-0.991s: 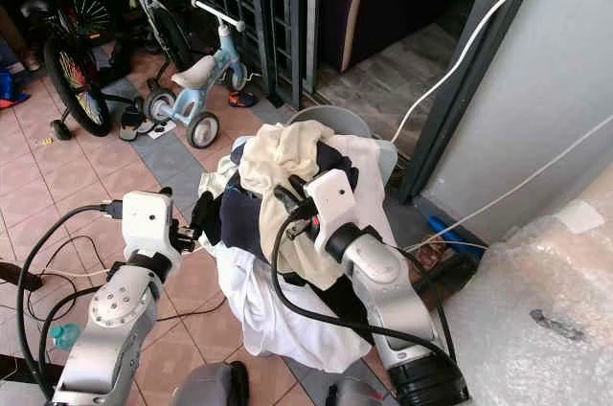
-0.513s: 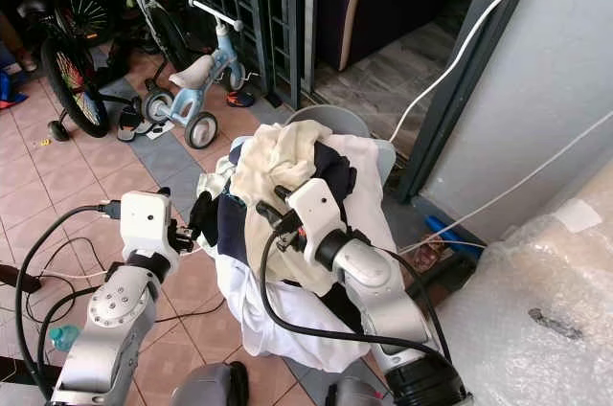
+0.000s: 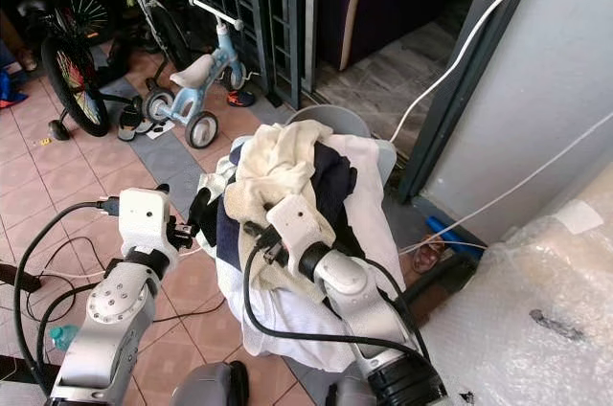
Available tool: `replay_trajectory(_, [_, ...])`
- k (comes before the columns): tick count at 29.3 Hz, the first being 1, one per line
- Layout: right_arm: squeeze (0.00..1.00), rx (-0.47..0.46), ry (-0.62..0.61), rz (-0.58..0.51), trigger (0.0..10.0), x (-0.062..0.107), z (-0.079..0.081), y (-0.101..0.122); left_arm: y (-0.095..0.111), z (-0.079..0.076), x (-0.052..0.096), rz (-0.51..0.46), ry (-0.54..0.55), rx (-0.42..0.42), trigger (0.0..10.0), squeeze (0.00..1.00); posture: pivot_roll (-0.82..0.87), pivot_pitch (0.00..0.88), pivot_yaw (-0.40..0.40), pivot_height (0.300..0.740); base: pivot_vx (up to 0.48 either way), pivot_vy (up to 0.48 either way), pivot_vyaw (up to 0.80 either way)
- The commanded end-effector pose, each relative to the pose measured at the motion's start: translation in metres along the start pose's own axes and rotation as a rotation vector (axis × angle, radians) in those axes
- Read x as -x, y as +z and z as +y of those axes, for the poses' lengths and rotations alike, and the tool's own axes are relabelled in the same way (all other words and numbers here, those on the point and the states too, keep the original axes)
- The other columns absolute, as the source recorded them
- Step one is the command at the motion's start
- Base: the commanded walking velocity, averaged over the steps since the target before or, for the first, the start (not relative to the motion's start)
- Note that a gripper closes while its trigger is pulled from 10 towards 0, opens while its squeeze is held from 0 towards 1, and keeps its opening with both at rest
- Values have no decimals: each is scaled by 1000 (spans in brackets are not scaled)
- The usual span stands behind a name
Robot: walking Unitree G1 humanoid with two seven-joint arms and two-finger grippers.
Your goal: Clothes washing
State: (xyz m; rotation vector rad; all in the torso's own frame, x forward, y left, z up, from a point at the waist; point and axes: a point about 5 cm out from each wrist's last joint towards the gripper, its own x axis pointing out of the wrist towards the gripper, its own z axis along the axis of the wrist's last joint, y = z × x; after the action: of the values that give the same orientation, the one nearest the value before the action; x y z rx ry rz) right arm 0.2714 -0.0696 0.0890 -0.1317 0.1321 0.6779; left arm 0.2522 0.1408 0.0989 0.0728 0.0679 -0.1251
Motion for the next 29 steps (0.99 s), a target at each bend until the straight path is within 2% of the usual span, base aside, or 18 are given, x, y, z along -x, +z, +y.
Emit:
replay_trajectory(1, [0, -17, -31, -14, 0, 0, -6, 2, 0, 2, 1, 5, -4, -5, 10000, 0, 37, 69, 51, 740, 0, 0, 0])
replay_trajectory(8, [0, -49, -86, -32, 0, -2, -17, 5, 1, 1, -1, 1, -7, -4, 10000, 0, 35, 87, 49, 740, 0, 0, 0])
replay_trajectory(19, [0, -77, -93, -54, 0, -1, -17, 6, -1, -1, -1, 5, 0, 8, 10000, 0, 28, 78, 45, 740, 0, 0, 0])
replay_trajectory(22, [0, -127, -188, -150, 0, 4, -30, 21, -1, 0, -1, 6, 1, 4, 10000, 0, 19, 73, 48, 740, 0, 0, 0])
replay_trajectory(26, [0, -100, -392, -312, 0, 24, -55, 55, -4, 1, -1, 23, 10, 12, 10000, 0, 0, 67, 53, 740, 0, 0, 0])
replay_trajectory(27, [0, -86, -468, -345, 0, 36, -63, 62, -4, -1, -1, 15, 5, 4, 10000, 0, -10, 64, 56, 740, 0, 0, 0])
replay_trajectory(29, [0, -60, -536, -371, 0, 53, -69, 67, -3, -4, -2, 14, 0, 7, 10000, 0, -21, 62, 61, 740, 0, 0, 0])
